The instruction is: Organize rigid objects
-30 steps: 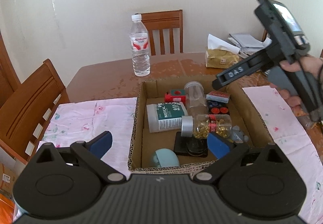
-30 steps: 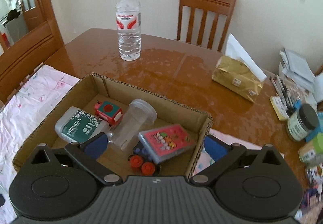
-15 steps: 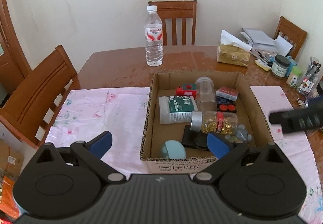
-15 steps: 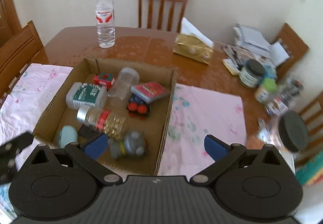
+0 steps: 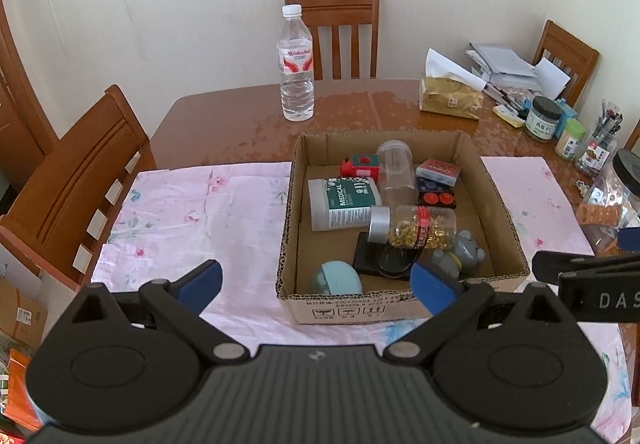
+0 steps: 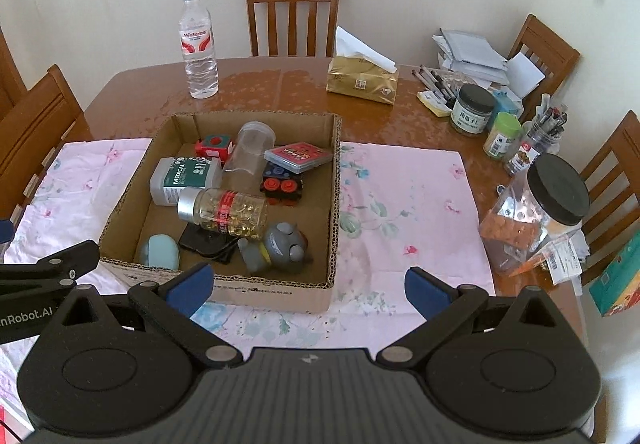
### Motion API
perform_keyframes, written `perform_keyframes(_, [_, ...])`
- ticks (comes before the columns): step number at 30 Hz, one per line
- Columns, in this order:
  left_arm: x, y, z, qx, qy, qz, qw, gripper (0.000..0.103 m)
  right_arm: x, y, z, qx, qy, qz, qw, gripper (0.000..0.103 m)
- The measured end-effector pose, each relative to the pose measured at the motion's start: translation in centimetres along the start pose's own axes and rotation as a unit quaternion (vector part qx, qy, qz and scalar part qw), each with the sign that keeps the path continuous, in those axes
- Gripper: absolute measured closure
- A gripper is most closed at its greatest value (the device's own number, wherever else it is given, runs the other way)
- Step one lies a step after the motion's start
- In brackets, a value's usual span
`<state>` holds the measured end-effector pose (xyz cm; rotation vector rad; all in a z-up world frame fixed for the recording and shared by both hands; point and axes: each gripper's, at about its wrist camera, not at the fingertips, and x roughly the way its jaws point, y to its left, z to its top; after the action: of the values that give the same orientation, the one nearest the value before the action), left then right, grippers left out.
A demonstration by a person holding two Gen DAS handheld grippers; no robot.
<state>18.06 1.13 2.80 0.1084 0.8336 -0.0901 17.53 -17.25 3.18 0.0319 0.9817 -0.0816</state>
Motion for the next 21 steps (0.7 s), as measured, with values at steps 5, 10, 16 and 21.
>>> perform_keyframes(5, [-0.13, 0.08, 0.01, -0.002, 0.001, -0.002, 1.0000, 0.003, -0.34, 0.24, -0.17, 0.001, -0.002, 0.001, 1.000, 0.000])
perform_keyframes(10, [-0.44, 0.39, 0.09, -0.010, 0.005, -0.008, 0.9999, 0.003, -0.31, 0.42, -0.23, 0.001, -0.003, -0.002, 1.000, 0.000])
perform_keyframes(16, [-0.60, 0.37, 0.24, -0.011, 0.006, -0.009, 0.9999, 0.003, -0.46, 0.35, -0.27, 0.002, -0.005, -0.002, 1.000, 0.000])
perform_keyframes(21, [-0.66, 0.39, 0.33, -0.013, 0.006, -0.009, 0.9999, 0.003, -0.40, 0.32, -0.31, 0.000, -0.003, -0.002, 1.000, 0.000])
